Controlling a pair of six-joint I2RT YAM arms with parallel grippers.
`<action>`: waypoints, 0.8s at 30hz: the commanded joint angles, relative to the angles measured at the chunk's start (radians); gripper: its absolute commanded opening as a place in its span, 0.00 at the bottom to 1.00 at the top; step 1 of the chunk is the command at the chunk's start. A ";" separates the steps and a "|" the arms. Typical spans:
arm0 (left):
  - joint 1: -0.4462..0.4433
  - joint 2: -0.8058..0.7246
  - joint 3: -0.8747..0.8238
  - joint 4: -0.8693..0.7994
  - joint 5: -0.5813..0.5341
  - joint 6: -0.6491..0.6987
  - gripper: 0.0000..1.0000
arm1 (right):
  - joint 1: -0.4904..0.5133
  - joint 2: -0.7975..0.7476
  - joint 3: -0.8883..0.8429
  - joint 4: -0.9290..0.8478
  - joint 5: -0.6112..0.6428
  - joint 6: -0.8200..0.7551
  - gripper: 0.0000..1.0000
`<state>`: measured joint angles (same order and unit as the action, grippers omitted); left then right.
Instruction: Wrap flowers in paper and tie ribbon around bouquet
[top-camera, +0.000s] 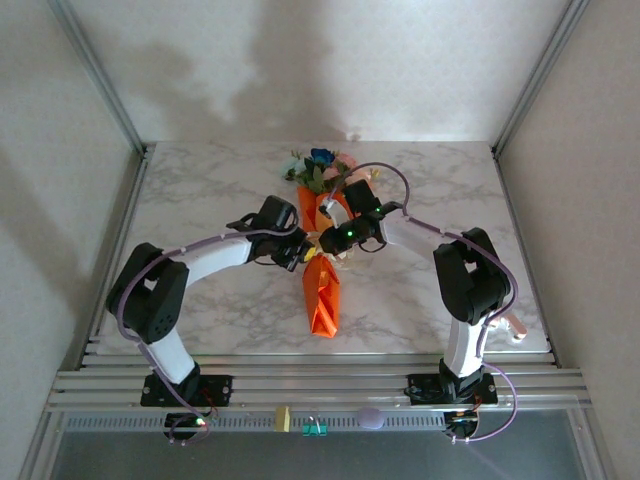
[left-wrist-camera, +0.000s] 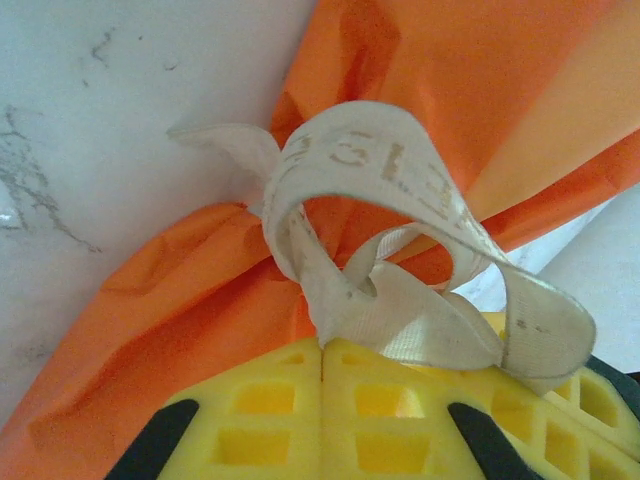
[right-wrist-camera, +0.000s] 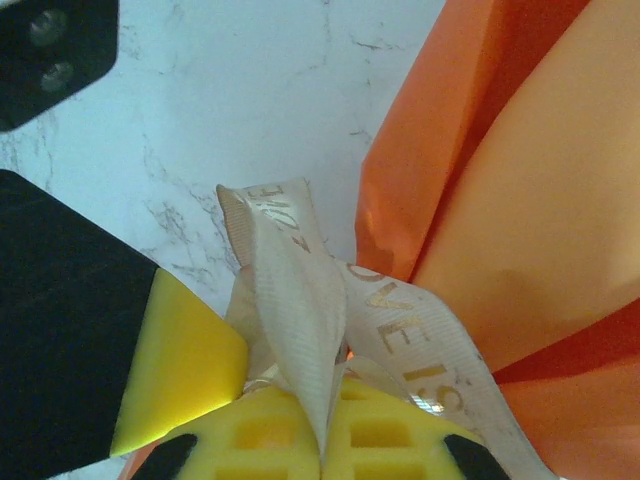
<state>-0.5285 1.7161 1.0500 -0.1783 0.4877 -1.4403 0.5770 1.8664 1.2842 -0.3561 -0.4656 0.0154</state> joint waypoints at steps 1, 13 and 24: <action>0.008 -0.035 -0.051 0.019 0.047 -0.062 0.07 | 0.002 -0.029 -0.016 0.022 0.022 0.003 0.00; 0.072 -0.215 -0.108 -0.054 -0.004 -0.088 0.44 | 0.005 -0.036 -0.037 0.022 0.016 -0.003 0.00; 0.081 -0.222 -0.184 -0.010 0.044 -0.059 0.26 | 0.003 -0.026 -0.028 0.020 0.011 0.001 0.00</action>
<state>-0.4500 1.4666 0.8654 -0.1944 0.5110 -1.5257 0.5804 1.8641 1.2533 -0.3328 -0.4641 0.0154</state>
